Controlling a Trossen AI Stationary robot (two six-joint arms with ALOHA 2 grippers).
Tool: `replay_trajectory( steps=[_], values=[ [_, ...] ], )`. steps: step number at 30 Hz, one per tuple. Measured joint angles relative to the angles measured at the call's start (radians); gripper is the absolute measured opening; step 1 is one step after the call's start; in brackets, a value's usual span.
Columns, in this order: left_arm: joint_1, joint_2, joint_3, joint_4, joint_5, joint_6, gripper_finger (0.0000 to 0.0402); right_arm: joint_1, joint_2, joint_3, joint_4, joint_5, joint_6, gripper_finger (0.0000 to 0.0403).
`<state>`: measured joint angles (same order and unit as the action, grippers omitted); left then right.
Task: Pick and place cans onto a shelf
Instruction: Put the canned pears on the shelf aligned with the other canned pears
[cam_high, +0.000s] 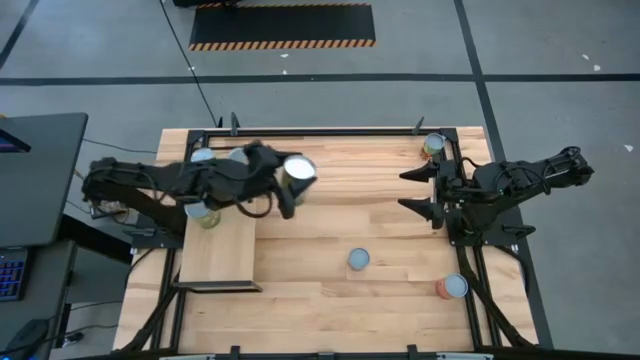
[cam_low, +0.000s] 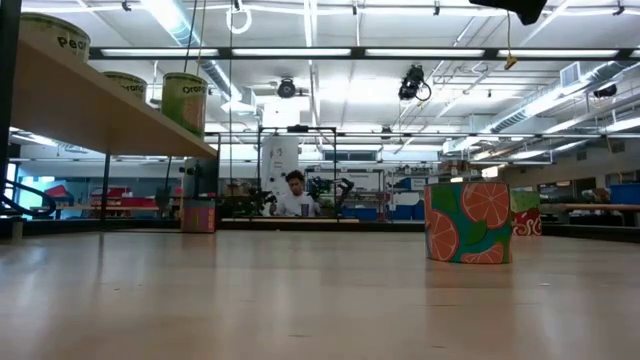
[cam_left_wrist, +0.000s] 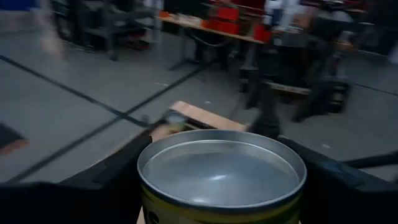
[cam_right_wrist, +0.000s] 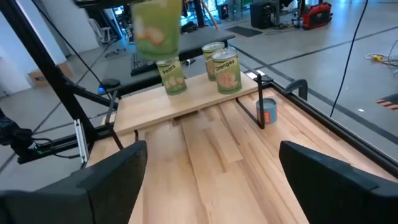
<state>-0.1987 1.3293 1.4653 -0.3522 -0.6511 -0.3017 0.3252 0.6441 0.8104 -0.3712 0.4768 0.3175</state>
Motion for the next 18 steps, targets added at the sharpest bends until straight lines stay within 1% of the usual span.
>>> replay_trajectory(
  steps=[2, 5, 7, 9, 11, 14, 16, 18],
  values=[
    [-0.013, -0.04, -0.034, -0.016, -0.064, 0.02, 0.0317, 0.0, 0.0, 0.0, 0.001, 0.0, -0.001, 0.0373],
    [-0.046, -0.092, -0.077, -0.071, -0.187, 0.029, 0.0317, 0.0, 0.0, 0.0, 0.004, 0.0, -0.003, 0.0373],
    [-0.084, -0.124, -0.1, -0.132, -0.275, 0.013, 0.0317, 0.0, 0.0, 0.0, 0.004, 0.0, -0.003, 0.0373],
    [-0.133, -0.148, -0.12, -0.195, -0.386, -0.042, 0.0317, 0.0, 0.0, 0.0, 0.004, 0.0, -0.003, 0.0373],
    [-0.189, -0.161, -0.132, -0.3, -0.513, -0.126, 0.0317, 0.0, 0.0, 0.0, 0.004, 0.0, -0.003, 0.0373],
    [-0.274, -0.166, -0.133, -0.475, -0.685, -0.308, 0.0317, 0.0, 0.0, 0.0, 0.004, 0.0, -0.003, 0.0373],
    [-0.321, -0.166, -0.133, -0.579, -0.744, -0.458, 0.0317, 0.0, 0.0, 0.0, 0.004, 0.0, -0.003, 0.0373],
    [-0.356, -0.159, -0.133, -0.677, -0.748, -0.583, 0.0317, 0.0, 0.0, 0.0, 0.004, 0.0, -0.003, 0.0373]
  ],
)
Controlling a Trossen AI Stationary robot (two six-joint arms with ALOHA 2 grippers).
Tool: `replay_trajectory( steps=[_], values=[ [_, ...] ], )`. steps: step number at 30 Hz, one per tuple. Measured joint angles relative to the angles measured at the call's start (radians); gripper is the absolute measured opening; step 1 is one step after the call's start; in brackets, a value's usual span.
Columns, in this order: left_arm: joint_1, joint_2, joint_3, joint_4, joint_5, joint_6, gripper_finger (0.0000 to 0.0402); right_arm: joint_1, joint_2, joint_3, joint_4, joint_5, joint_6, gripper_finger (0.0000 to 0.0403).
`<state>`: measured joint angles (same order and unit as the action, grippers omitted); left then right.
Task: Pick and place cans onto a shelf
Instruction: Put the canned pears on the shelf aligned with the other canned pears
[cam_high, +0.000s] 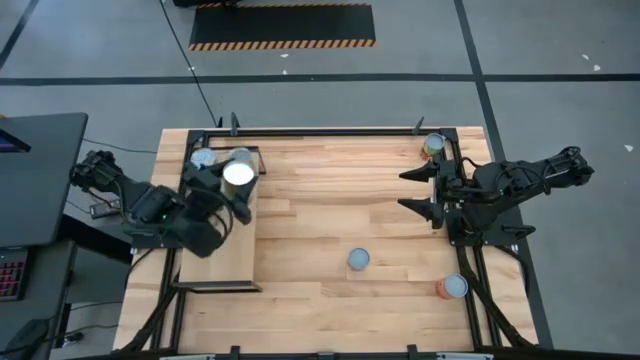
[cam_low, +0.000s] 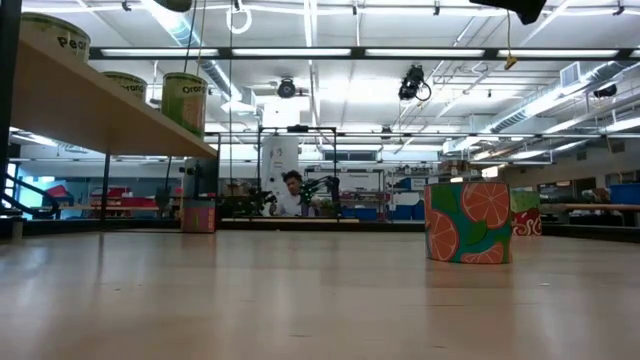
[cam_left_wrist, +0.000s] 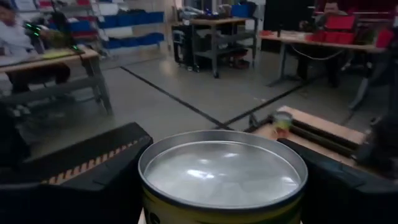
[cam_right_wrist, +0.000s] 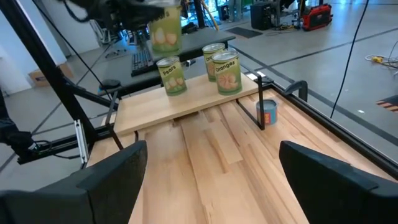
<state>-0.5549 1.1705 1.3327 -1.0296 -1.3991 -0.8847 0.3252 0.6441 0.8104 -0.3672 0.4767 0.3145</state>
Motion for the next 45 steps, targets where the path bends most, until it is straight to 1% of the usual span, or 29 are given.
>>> replay_trajectory(
  steps=[1, 5, 8, 9, 11, 14, 21, 24, 31, 35, 41, 45],
  values=[
    [-0.013, 0.006, 0.0, -0.047, 0.008, -0.053, 0.0317, 0.0, 0.0, 0.0, 0.0, 0.0, 0.0, 0.0373],
    [-0.056, 0.022, 0.0, -0.314, 0.107, -0.292, 0.0317, 0.0, 0.0, 0.0, 0.0, 0.0, 0.0, 0.0373],
    [-0.073, 0.034, 0.0, -0.518, 0.134, -0.527, 0.0318, 0.0, 0.0, 0.0, 0.0, 0.0, 0.0, 0.0373],
    [-0.072, 0.037, -0.002, -0.545, 0.137, -0.584, 0.0318, 0.0, 0.0, 0.0, 0.0, 0.0, 0.0, 0.0373],
    [-0.067, 0.03, -0.036, -0.508, 0.132, -0.597, 0.0318, 0.0, 0.0, 0.0, 0.0, 0.0, 0.0, 0.0373],
    [-0.064, 0.029, -0.098, -0.462, 0.15, -0.626, 0.0318, 0.0, 0.0, 0.0, 0.0, 0.0, 0.0, 0.0373],
    [-0.072, 0.025, -0.259, -0.459, 0.127, -0.845, 0.0318, 0.0, 0.0, 0.0, 0.0, 0.0, 0.0, 0.0373],
    [-0.085, 0.025, -0.292, -0.447, 0.073, -0.867, 0.0318, 0.0, 0.0, 0.0, 0.0, 0.0, 0.0, 0.0373],
    [-0.067, 0.036, -0.293, -0.433, 0.004, -0.876, 0.0326, 0.0, 0.0, 0.0, 0.0, 0.0, -0.001, 0.0373],
    [-0.056, 0.065, -0.294, -0.405, 0.018, -0.877, 0.0331, 0.0, 0.001, 0.0, 0.0, 0.0, -0.001, 0.0373],
    [-0.057, 0.122, -0.294, -0.35, 0.094, -0.877, 0.0327, 0.0, 0.004, 0.0, 0.0, 0.0, -0.001, 0.0373],
    [-0.034, 0.148, -0.294, -0.349, 0.1, -0.835, 0.0328, 0.0, 0.004, 0.0, 0.0, 0.0, -0.002, 0.0373]
  ],
)
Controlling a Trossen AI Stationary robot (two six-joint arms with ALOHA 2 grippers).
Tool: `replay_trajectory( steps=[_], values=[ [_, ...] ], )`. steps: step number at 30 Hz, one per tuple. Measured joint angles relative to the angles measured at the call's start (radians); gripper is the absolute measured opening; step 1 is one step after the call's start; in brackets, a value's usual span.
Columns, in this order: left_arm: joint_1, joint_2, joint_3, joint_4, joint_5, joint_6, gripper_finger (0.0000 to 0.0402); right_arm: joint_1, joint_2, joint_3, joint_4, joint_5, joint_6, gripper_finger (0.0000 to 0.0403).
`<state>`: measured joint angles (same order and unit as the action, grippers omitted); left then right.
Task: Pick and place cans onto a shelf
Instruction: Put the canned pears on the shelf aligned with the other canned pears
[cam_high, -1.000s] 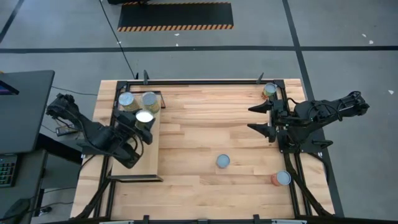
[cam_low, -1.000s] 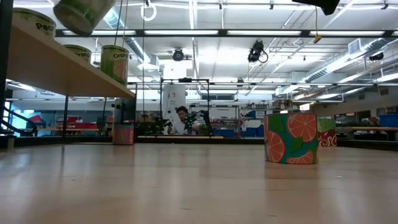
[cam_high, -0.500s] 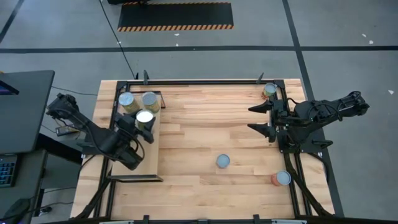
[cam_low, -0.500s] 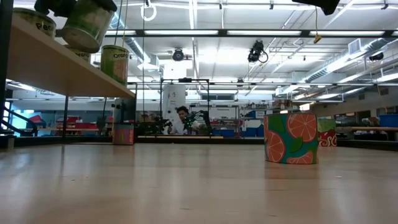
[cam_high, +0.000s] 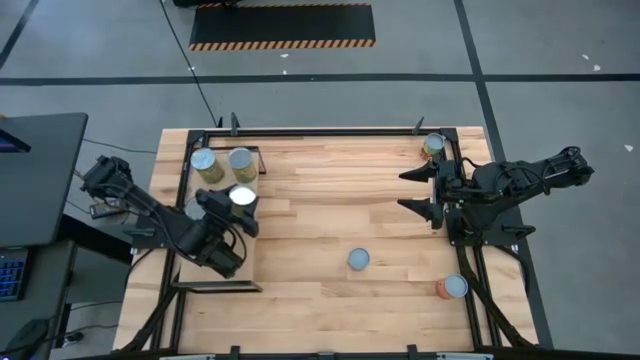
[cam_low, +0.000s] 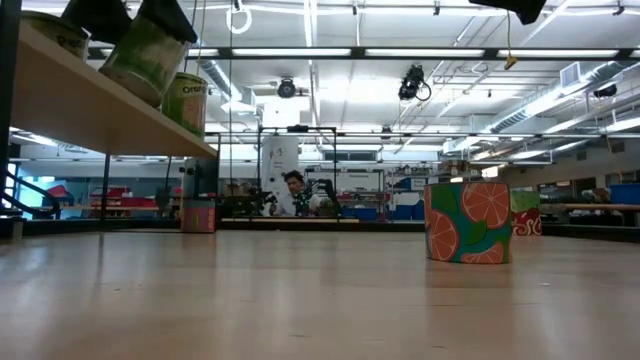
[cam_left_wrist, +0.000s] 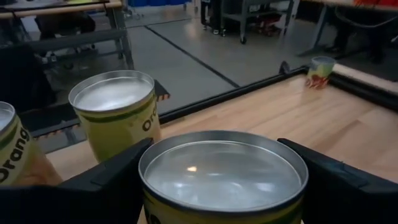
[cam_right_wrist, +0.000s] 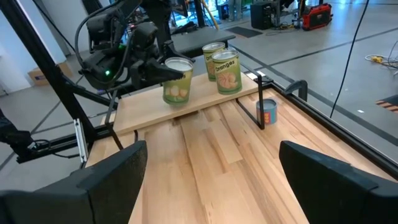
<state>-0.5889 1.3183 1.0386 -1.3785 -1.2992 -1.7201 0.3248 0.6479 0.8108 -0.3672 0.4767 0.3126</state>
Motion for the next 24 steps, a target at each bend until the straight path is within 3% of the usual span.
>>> replay_trajectory(
  steps=[24],
  values=[
    [0.083, -0.002, 0.021, -0.01, 0.182, 0.107, 0.0354, 0.0, 0.0, 0.0, 0.0, 0.0, 0.001, 0.0373]
  ],
)
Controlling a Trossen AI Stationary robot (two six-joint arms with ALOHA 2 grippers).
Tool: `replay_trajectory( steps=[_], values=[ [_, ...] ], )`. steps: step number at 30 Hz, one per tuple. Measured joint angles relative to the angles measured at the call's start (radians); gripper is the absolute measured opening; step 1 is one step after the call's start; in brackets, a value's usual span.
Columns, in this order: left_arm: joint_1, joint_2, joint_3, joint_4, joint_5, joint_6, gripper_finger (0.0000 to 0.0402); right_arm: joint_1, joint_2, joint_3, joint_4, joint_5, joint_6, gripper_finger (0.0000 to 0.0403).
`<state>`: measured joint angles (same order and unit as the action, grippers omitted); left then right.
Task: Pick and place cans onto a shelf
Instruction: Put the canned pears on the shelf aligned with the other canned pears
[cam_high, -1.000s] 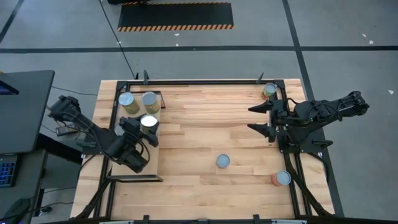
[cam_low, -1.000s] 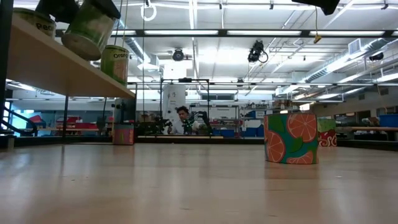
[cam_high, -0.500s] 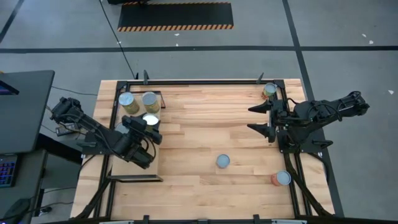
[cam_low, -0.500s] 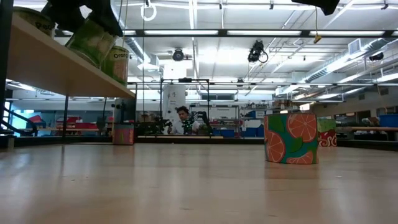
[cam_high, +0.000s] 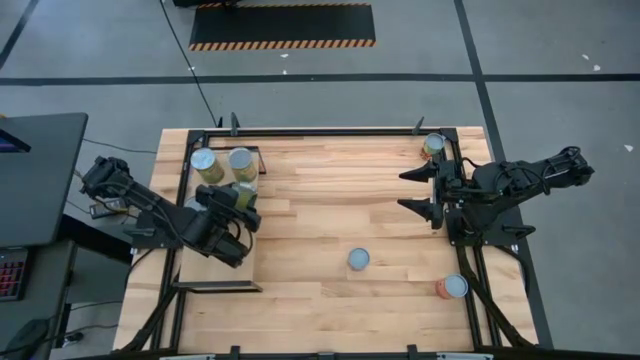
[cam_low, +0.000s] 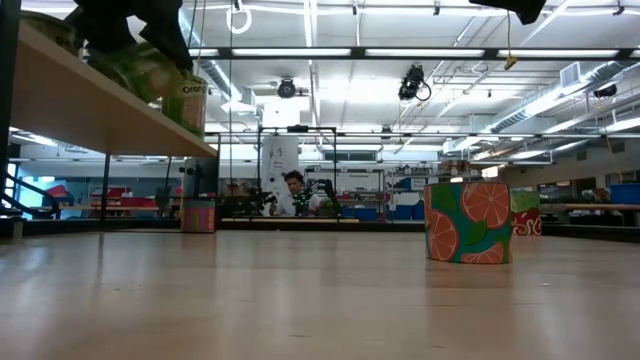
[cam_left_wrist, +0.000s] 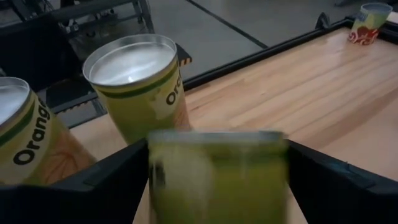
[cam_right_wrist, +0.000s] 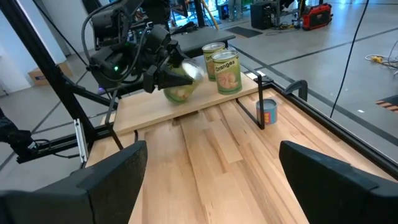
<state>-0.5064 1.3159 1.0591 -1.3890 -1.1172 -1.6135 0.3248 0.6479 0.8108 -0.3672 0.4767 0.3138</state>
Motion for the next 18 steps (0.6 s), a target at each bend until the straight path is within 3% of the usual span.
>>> replay_trajectory(
  steps=[18],
  values=[
    [0.0, -0.003, 0.006, -0.004, 0.106, 0.085, 0.033, 0.0, 0.0, 0.0, 0.0, 0.0, 0.001, 0.0373]
  ],
)
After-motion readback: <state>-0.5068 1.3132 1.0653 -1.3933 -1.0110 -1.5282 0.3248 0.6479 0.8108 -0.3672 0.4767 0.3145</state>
